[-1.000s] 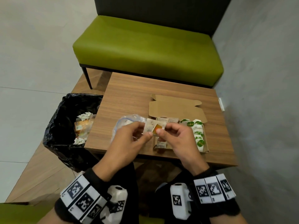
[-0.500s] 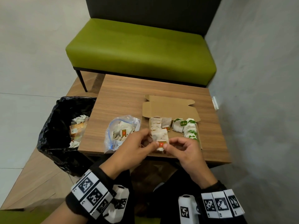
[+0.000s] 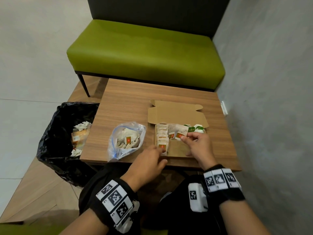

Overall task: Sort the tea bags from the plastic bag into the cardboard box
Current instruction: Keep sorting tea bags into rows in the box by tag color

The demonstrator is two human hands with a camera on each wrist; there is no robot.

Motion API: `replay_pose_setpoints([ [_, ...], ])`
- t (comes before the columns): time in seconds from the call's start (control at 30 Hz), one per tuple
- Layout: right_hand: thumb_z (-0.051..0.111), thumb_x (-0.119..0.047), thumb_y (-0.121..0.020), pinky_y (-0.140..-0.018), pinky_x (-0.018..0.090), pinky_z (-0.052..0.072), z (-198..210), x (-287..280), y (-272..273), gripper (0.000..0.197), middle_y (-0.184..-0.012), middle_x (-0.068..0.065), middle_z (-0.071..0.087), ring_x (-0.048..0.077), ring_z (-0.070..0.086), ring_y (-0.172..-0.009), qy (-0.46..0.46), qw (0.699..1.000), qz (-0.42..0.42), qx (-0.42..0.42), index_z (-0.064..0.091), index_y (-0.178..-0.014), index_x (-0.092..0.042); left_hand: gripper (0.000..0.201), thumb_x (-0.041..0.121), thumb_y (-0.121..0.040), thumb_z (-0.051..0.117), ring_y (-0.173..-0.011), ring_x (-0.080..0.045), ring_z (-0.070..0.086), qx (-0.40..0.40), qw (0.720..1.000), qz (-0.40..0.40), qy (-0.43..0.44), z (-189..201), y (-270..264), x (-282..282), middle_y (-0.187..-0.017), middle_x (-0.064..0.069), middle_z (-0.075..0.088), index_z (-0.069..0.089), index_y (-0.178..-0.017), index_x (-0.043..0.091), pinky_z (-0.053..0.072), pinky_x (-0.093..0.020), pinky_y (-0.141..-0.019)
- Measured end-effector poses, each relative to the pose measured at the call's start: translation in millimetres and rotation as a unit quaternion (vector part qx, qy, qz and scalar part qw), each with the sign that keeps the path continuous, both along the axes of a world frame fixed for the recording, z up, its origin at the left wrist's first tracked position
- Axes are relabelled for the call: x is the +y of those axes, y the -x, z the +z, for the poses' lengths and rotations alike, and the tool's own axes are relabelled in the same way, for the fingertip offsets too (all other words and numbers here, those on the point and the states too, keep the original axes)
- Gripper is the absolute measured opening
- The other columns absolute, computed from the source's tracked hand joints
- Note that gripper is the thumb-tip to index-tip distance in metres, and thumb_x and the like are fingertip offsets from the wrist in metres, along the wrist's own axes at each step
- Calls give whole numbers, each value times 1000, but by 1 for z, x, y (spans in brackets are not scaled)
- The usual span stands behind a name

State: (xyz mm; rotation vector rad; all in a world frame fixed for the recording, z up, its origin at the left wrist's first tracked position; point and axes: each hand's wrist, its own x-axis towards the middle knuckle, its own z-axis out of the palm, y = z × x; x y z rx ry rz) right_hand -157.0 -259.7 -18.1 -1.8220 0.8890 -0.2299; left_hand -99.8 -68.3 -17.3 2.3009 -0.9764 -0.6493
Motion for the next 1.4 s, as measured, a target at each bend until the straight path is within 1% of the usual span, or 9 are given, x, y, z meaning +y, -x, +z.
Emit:
replay_pose_setpoints([
  [0.17, 76, -20, -87, -49, 36, 60, -29, -8, -28, 9, -89, 6, 70, 20, 67, -61, 31, 995, -18, 91, 69, -91, -15, 49, 40, -96, 55, -120, -22, 53, -23, 997, -30, -64, -1, 8, -3, -132, -3, 46, 49, -139, 17, 47, -36, -101],
  [0.33, 75, -17, -88, -49, 41, 60, -43, -7, -43, 17, -68, 11, 69, 24, 62, -43, 43, 990, -25, 134, 66, -74, -16, 50, 40, -96, 55, -120, -24, 53, -21, 995, -38, -92, -1, 6, -4, -133, -5, 46, 47, -138, 15, 47, -39, -101],
  [0.5, 77, -19, -86, -43, 30, 56, -46, -3, -49, 15, -60, 8, 70, 20, 66, -44, 62, 990, -41, 119, 68, -75, -13, 48, 39, -95, 56, -117, -24, 55, -23, 994, -41, -99, 0, 5, -4, -130, -5, 47, 49, -136, 15, 48, -39, -99],
  [0.67, 78, -16, -85, -46, 33, 58, -43, 1, -46, 17, -63, 9, 71, 22, 69, -48, 42, 991, -36, 118, 66, -76, -9, 46, 36, -96, 56, -115, -21, 57, -20, 996, -32, -79, 9, 5, -2, -131, -3, 50, 49, -137, 16, 49, -38, -98],
  [0.83, 73, -21, -89, -47, 30, 57, -18, 0, -31, 14, -72, 7, 73, 19, 70, -52, 38, 996, -30, 80, 69, -84, -10, 25, 27, -97, 56, -91, -8, 60, -66, 989, 129, 31, 41, -23, 17, -108, 3, 63, 61, -120, 18, 45, -16, -76],
  [1.0, 65, -24, -95, -48, 32, 58, 11, 10, -11, 13, -75, 5, 71, 16, 68, -50, 56, 997, -45, 28, 66, -86, -15, 39, 32, -93, 61, -114, -28, 53, -167, 960, 218, -47, 37, -84, 50, -124, -9, 57, 57, -127, 12, 45, -39, -97],
  [1.1, 64, -25, -95, -46, 28, 57, 24, 20, -1, 11, -76, 1, 70, 11, 68, -51, 94, 995, -44, 2, 66, -87, -18, 36, 38, -92, 62, -103, -28, 62, -169, 967, 161, -98, 19, -105, 58, -111, -9, 69, 63, -119, 15, 51, -43, -90],
  [1.23, 67, -28, -92, -62, 36, 63, 35, 44, 9, 5, -83, -7, 70, 8, 70, -64, 145, 989, 13, -27, 69, -94, -24, 22, 38, -93, 57, -77, -24, 66, -187, 967, 154, -75, 12, -106, 61, -78, -1, 69, 68, -91, 19, 54, -39, -71],
  [1.4, 66, -46, -88, -76, 35, 60, 56, 77, 20, 43, -108, -12, 67, 5, 63, -94, 209, 965, 125, -96, 64, -126, -26, 26, 39, -94, 48, -62, -17, 56, -180, 970, 161, 35, 39, -83, 63, -63, 5, 57, 62, -79, 22, 46, -34, -58],
])
